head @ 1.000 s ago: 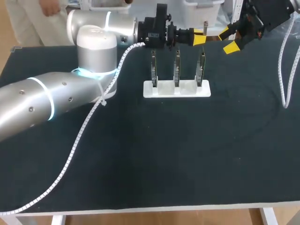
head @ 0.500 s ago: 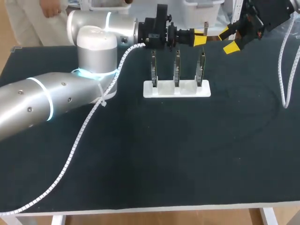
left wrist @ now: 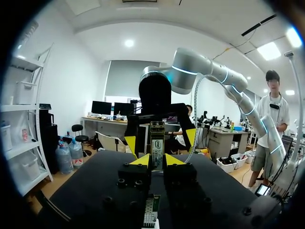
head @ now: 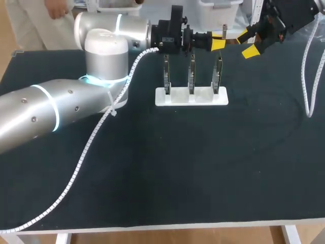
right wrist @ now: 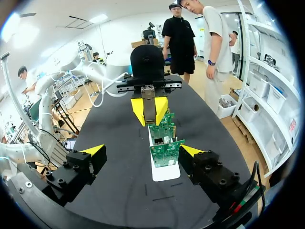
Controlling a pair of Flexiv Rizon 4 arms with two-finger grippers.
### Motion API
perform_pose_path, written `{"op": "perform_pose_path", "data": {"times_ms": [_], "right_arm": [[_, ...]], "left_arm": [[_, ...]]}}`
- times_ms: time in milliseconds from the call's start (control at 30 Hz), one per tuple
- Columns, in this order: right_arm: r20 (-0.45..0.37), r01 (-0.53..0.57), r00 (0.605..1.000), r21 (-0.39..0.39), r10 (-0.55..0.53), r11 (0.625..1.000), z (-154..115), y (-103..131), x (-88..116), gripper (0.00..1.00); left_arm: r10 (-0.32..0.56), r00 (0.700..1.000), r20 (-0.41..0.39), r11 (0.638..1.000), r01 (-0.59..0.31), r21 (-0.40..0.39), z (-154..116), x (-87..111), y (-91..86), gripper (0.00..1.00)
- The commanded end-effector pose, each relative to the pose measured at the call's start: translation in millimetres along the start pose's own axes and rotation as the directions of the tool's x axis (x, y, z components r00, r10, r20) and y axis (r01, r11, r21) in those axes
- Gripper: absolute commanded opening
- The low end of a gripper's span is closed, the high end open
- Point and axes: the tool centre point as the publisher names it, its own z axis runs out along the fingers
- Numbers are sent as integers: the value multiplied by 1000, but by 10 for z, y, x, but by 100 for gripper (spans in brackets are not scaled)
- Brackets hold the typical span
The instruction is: Pick up the optical module with the left hand, and insert it into the network port with the right hand.
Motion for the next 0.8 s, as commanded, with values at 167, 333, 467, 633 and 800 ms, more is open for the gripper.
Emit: {"op": "perform_pose_path", "data": {"times_ms": [167, 333, 467, 633, 800], "right_arm": [[0, 0, 1000, 7, 0, 1000, 0, 33, 3, 100], [0, 0, 1000, 7, 0, 1000, 0, 33, 3, 100], [0, 0, 1000, 7, 0, 1000, 0, 33, 3, 100], [0, 0, 1000, 7, 0, 1000, 0, 33, 3, 100], [4, 5, 1000, 12, -5, 1000, -12, 23, -28, 100]], "left_arm": [[4, 1000, -2, 1000, -4, 3, 0, 3, 7, 0], [4, 1000, -2, 1000, -4, 3, 0, 3, 7, 0], [4, 1000, -2, 1000, -4, 3, 0, 3, 7, 0], [4, 1000, -2, 1000, -4, 3, 0, 3, 7, 0], [4, 1000, -2, 1000, -4, 3, 0, 3, 7, 0]]}}
